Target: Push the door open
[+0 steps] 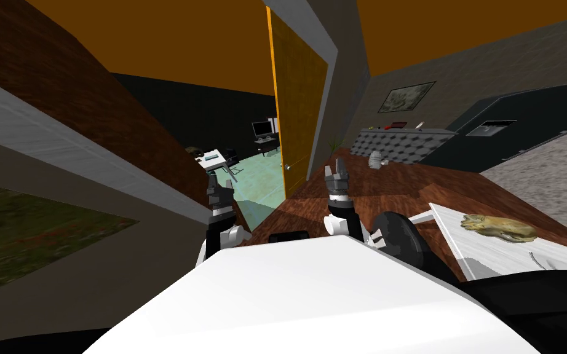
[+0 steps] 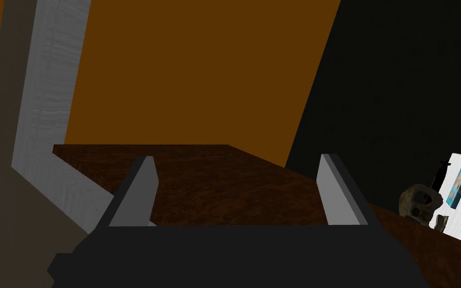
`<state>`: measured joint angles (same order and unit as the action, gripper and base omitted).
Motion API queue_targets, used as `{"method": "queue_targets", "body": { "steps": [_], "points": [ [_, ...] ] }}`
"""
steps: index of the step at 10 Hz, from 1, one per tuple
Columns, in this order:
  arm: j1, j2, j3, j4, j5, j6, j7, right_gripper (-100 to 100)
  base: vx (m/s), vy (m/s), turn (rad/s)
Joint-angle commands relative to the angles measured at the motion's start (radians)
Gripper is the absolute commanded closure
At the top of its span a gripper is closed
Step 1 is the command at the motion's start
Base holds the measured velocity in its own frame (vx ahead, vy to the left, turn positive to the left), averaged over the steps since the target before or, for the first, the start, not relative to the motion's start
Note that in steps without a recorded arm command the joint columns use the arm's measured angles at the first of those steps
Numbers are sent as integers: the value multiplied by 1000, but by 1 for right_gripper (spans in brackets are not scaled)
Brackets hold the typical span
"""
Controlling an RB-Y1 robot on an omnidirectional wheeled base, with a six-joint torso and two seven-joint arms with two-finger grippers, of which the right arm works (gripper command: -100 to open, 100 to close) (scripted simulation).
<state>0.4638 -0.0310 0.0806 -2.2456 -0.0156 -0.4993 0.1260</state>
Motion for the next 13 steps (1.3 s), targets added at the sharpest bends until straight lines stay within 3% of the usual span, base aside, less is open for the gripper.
{"method": "queue_targets", "body": {
  "steps": [1, 13],
  "points": [
    [-16, -9, -3, 39, 10, -13, 20, -100, 97, -3, 20],
    [-118, -54, 15, 339, 115, -109, 200, -100, 82, -2, 15]
  ]
}}
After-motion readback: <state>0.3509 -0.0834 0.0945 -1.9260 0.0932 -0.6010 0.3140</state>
